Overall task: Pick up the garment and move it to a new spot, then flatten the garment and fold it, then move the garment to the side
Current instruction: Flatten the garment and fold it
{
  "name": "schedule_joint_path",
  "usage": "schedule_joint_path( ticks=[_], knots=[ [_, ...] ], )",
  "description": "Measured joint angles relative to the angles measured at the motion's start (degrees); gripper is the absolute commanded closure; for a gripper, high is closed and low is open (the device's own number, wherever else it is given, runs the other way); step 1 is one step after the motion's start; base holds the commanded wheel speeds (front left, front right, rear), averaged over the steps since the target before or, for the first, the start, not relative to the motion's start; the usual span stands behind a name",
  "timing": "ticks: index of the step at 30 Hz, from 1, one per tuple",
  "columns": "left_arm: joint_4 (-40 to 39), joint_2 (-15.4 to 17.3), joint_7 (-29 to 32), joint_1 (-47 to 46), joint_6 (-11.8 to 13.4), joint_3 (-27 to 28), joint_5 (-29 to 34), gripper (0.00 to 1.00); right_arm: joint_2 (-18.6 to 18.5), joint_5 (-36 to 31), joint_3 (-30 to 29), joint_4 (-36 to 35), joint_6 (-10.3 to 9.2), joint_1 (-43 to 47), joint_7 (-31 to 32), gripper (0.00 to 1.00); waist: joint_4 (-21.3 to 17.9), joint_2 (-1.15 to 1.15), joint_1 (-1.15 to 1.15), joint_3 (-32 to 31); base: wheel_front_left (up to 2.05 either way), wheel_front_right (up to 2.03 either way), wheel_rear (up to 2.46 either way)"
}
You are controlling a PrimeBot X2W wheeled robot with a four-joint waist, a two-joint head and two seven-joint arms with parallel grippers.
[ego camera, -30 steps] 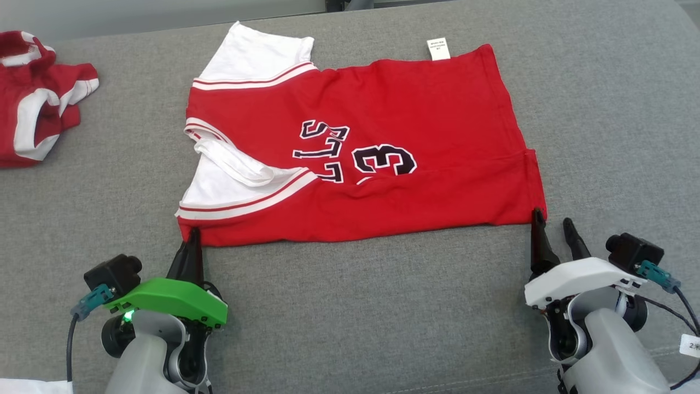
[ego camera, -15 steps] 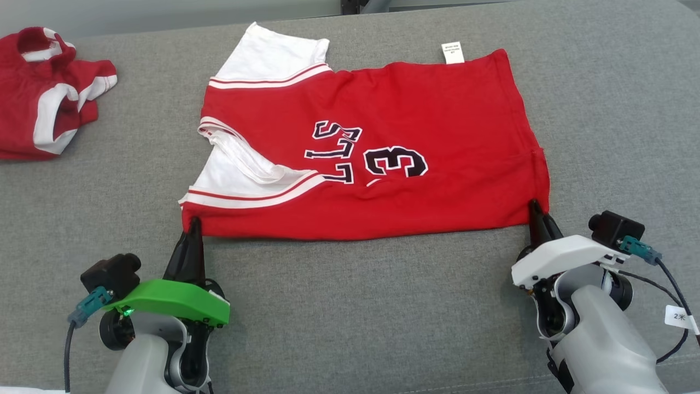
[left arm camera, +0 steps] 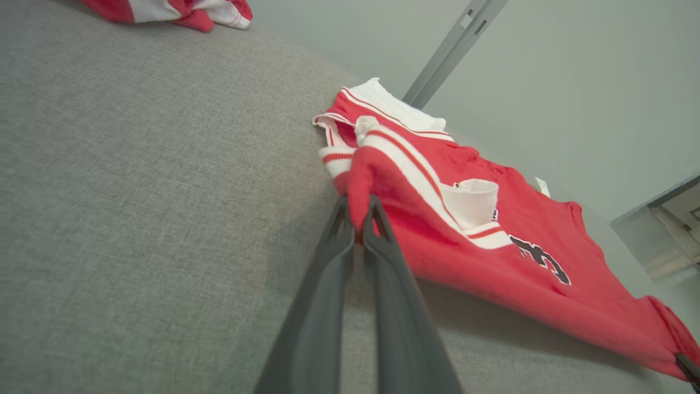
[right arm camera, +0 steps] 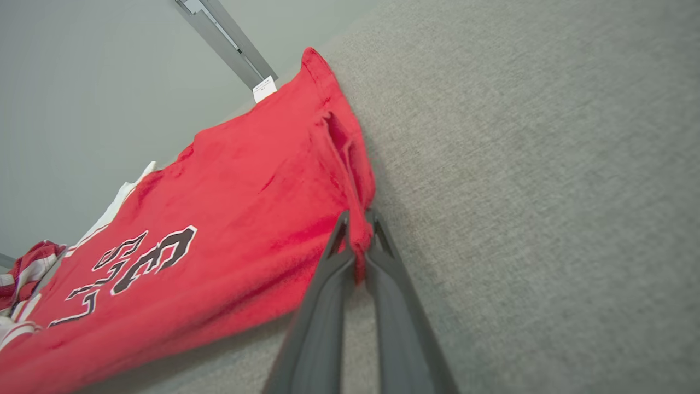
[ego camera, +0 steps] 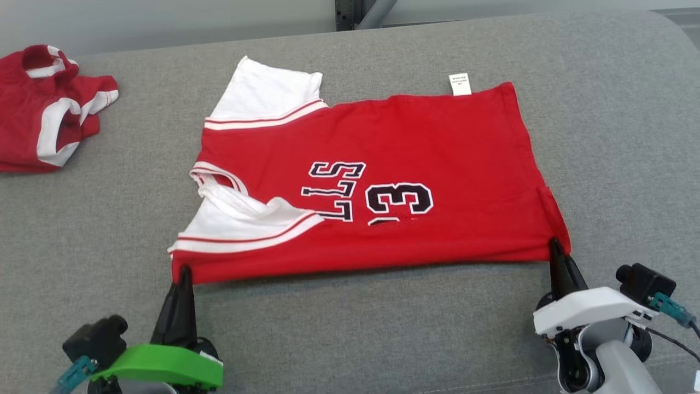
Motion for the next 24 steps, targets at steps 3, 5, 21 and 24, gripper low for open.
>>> schedule_joint_path(
  ticks=[3,5,21,24],
  knots=[
    [-1.2,-0.1,0.8,3.9,0.9,-0.1,-0.6,1.0,0.0,0.3,-1.1,-2.3,0.02,3.5,1.1,1.0,-0.4,0.0,0.0,-0.1,0.0,0.0,0.0],
    [-1.0,-0.4,1.1,5.7,1.2,-0.3,-0.8,1.0,0.0,1.0,-1.2,-3.0,0.02,5.4,1.9,1.0,-0.6,0.0,0.0,-0.2,0.0,0.0,0.0],
    [5.6,-1.1,1.1,6.6,1.6,-1.9,-1.4,0.62,0.0,1.0,-0.4,-3.0,0.02,8.5,1.8,0.0,-1.7,0.0,0.0,-2.0,0.0,0.0,0.0],
    [5.9,-0.8,1.1,6.7,1.6,-1.9,-1.6,0.0,-0.1,0.8,-1.4,-3.5,0.0,9.0,1.7,0.0,-2.0,0.0,0.0,-2.3,0.0,0.0,0.0]
  ],
)
